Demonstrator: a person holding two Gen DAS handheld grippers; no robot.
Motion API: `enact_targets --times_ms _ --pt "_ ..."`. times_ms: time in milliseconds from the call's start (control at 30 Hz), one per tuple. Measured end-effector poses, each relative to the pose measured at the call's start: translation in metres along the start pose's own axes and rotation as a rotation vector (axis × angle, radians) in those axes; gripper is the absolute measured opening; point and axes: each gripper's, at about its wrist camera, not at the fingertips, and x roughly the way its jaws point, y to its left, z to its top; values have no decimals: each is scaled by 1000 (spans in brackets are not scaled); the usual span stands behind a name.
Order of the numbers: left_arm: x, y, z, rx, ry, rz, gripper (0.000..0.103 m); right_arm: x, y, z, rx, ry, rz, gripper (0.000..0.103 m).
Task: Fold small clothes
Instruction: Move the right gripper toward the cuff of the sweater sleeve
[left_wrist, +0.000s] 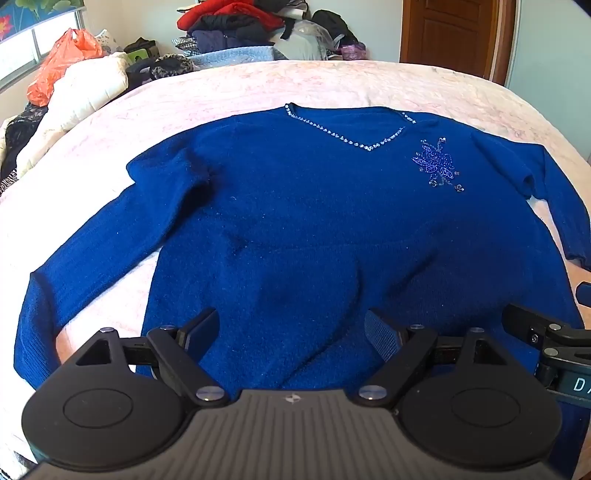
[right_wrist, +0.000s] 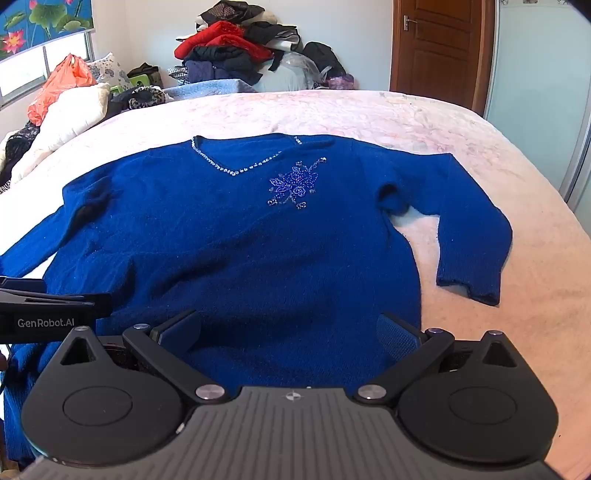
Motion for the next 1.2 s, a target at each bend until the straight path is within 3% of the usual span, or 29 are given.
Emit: enact_targets --times_ms 1000,1200 --pt "2 -5 -1 22 14 19 86 -4 0 -4 -18 -49 17 102" --pt "4 -4 -1 18 19 19 86 -8 2 -6 -38 -130 65 102"
